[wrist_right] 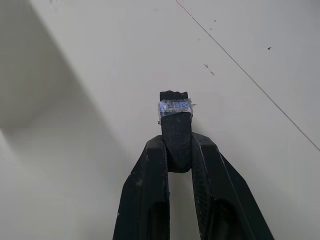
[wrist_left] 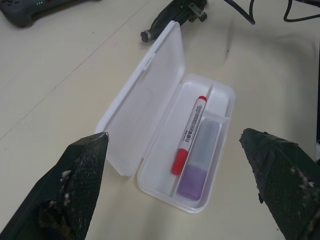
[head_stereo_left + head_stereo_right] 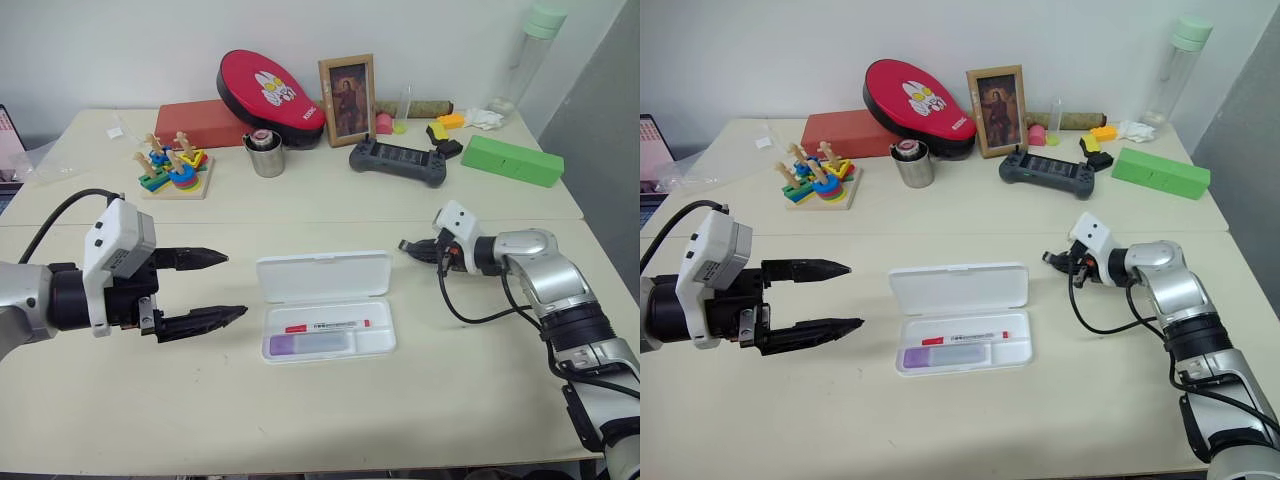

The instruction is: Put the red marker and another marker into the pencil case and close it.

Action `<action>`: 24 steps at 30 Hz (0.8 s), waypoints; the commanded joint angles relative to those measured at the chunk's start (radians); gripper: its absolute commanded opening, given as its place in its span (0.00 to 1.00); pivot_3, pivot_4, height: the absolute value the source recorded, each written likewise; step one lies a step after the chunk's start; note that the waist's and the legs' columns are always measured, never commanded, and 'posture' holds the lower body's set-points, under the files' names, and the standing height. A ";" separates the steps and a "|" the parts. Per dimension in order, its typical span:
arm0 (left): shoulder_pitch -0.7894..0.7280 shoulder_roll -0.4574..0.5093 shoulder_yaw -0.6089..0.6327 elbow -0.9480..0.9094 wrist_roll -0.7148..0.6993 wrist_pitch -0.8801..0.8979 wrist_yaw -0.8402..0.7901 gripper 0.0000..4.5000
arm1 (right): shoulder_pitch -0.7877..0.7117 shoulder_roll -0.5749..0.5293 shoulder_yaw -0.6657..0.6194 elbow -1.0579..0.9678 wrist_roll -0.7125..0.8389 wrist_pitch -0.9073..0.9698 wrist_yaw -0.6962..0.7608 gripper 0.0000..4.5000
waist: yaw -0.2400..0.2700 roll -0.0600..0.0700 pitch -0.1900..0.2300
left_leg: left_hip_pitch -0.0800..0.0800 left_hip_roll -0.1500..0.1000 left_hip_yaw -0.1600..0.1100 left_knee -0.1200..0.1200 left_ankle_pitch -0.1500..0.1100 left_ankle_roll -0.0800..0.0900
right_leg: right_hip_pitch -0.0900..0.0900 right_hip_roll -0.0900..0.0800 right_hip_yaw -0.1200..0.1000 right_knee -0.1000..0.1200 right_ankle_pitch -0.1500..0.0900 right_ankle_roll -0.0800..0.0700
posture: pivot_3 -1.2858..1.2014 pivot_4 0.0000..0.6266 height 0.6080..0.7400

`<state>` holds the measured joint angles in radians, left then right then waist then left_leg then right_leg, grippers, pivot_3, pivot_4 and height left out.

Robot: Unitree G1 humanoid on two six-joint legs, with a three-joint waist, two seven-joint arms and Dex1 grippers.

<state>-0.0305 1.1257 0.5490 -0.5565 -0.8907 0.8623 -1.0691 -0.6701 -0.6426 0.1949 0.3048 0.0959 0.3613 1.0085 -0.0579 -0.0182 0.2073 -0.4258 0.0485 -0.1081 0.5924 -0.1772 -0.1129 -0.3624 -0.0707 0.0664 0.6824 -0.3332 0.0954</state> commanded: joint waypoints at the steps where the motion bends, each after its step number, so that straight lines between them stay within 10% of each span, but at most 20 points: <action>1: -0.013 -0.002 0.001 -0.015 -0.009 -0.019 0.005 1.00 | 0.027 -0.045 -0.043 -0.066 0.015 0.006 0.023 0.06 | 0.001 0.000 0.000 | 0.000 0.000 0.000 0.000 0.000 0.000 | 0.000 0.000 0.000 0.000 0.000 0.000 | 0.52 0.24 1.00; 24: 0.107 0.047 0.070 -0.072 -0.021 -0.007 -0.133 1.00 | 0.190 -0.322 -0.148 -0.609 0.295 0.201 0.287 0.06 | -0.001 0.001 0.001 | 0.000 0.000 0.000 0.000 0.000 0.000 | 0.000 0.000 0.001 0.000 0.000 0.000 | 0.52 0.24 1.00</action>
<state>0.0688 1.1546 0.5801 -0.5983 -0.9034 0.8676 -1.1717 -0.4739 -0.9637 0.0787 -0.2242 0.3364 0.5298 1.2890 -0.0585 -0.0171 0.2079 -0.4256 0.0485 -0.1077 0.5925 -0.1773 -0.1128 -0.3622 -0.0707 0.0669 0.6823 -0.3332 0.0955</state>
